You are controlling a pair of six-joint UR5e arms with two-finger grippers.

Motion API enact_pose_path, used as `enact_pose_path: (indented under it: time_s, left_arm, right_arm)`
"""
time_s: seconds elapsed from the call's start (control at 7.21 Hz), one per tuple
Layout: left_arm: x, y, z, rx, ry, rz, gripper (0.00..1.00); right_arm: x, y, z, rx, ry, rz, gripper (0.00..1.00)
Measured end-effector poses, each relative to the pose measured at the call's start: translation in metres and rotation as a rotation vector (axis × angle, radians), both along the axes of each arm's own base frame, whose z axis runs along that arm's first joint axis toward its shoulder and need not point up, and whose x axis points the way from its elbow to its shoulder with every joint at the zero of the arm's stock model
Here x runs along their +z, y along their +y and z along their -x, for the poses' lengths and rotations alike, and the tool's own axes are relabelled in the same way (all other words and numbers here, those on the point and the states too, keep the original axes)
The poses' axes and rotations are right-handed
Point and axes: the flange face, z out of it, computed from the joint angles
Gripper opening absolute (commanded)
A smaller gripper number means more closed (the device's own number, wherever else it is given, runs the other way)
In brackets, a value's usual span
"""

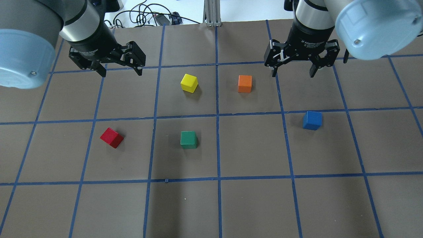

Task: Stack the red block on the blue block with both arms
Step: 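Reach the left gripper down to the red cube and grasp it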

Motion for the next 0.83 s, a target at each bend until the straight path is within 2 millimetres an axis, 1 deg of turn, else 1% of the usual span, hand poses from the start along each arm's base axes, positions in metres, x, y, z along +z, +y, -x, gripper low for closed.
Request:
enact_pose_path:
  time_s: [0.28, 0.42, 0.55, 0.69, 0.83]
  left_arm:
    - [-0.001, -0.001, 0.000, -0.001, 0.000, -0.004, 1.00]
    - [-0.005, 0.000, -0.001, -0.004, -0.002, -0.011, 1.00]
    - [-0.015, 0.001, -0.006, -0.023, -0.008, -0.024, 1.00]
    - [-0.028, -0.002, -0.025, -0.058, -0.015, -0.046, 1.00]
    - [-0.045, -0.009, -0.056, -0.090, -0.021, -0.057, 1.00]
  right_arm:
    - [0.006, 0.003, 0.005, -0.012, 0.015, 0.005, 1.00]
    - [0.009, 0.004, 0.007, -0.015, 0.021, 0.009, 1.00]
    - [0.010, 0.005, 0.008, -0.016, 0.024, 0.011, 1.00]
    - [0.011, 0.006, 0.008, -0.017, 0.025, 0.012, 1.00]
    - [0.011, 0.006, 0.008, -0.017, 0.026, 0.012, 1.00]
